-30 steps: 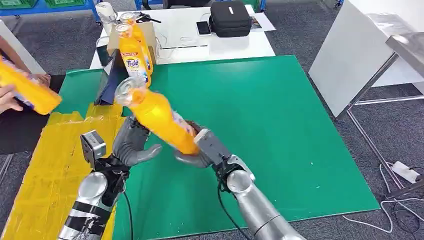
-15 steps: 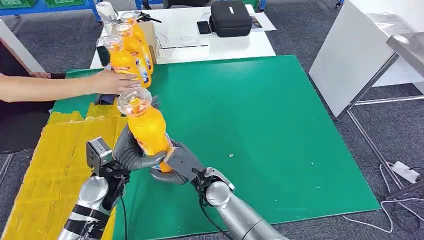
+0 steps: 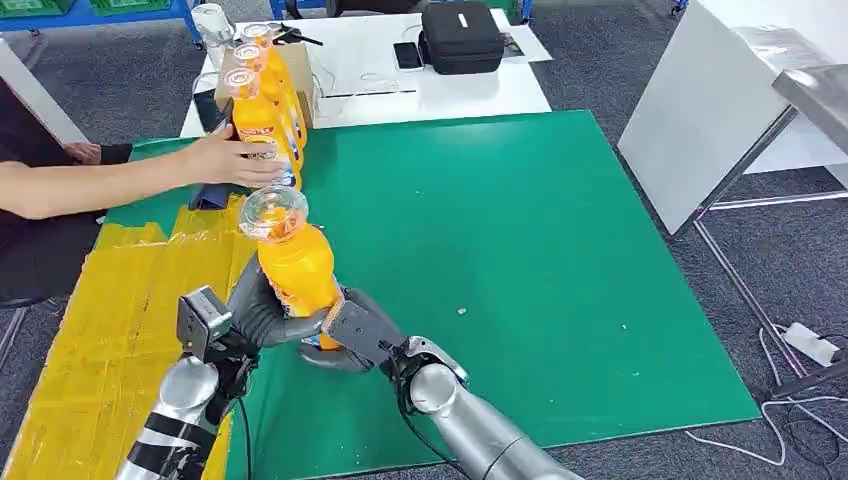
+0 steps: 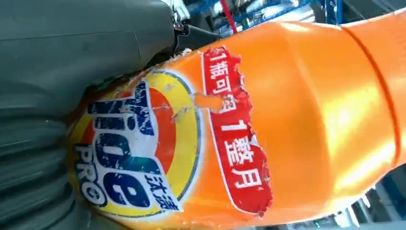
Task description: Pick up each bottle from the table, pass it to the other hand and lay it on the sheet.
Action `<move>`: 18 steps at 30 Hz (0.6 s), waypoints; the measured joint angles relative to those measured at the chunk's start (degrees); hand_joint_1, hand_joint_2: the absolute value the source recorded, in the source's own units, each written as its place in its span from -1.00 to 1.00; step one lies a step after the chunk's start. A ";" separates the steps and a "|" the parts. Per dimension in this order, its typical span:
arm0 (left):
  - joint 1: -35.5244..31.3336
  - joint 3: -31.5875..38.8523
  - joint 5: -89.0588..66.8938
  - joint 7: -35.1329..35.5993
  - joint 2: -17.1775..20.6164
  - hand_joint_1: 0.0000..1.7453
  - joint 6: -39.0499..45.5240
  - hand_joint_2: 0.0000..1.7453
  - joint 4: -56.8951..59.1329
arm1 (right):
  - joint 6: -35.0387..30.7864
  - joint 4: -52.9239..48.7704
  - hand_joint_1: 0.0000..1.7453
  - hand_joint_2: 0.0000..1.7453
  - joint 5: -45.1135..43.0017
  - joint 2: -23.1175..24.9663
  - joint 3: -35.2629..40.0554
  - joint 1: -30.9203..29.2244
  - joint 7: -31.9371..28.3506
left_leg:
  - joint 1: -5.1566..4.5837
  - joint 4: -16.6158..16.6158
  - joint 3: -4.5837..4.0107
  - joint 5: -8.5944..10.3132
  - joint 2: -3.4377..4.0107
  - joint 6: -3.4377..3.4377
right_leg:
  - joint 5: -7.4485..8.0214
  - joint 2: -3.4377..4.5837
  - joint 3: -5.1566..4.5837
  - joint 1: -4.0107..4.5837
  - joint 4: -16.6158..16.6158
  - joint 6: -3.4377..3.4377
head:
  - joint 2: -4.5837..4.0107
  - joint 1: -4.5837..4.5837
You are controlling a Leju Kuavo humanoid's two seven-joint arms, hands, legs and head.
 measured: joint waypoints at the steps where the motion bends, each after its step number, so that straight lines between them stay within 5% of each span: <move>1: -0.17 -0.28 -2.97 0.19 0.17 1.00 1.75 1.00 0.00 | -1.81 -0.23 1.00 1.00 0.80 -0.28 0.32 0.17 -0.04 | 0.00 0.00 0.00 0.00 -0.01 0.00 | 0.00 -0.01 0.00 0.00 0.00 0.00 | 0.00 0.00; 2: -0.34 -0.55 -5.88 0.35 0.37 1.00 3.54 1.00 0.00 | -3.35 -0.99 0.88 1.00 1.88 -0.72 0.35 0.64 -0.02 | 0.00 0.00 -0.01 0.00 -0.04 0.00 | 0.00 -0.02 0.00 0.00 0.00 0.00 | 0.00 0.00; 3: -0.45 -0.85 -9.75 0.88 0.55 1.00 6.01 1.00 0.00 | -5.47 -2.34 -1.00 1.00 3.30 -1.47 0.30 1.21 0.43 | 0.00 0.00 -0.01 0.00 -0.04 0.00 | 0.00 -0.02 0.01 -0.01 0.00 0.00 | 0.00 -0.02; 18: 0.84 -0.76 -50.21 10.78 3.28 1.00 32.50 1.00 2.49 | -5.33 -27.63 -1.00 1.00 5.11 -16.40 -13.25 9.68 1.31 | -0.08 0.01 -0.10 -0.03 -0.04 0.04 | 0.02 -0.03 -0.07 -0.06 -0.04 0.03 | 0.00 -0.02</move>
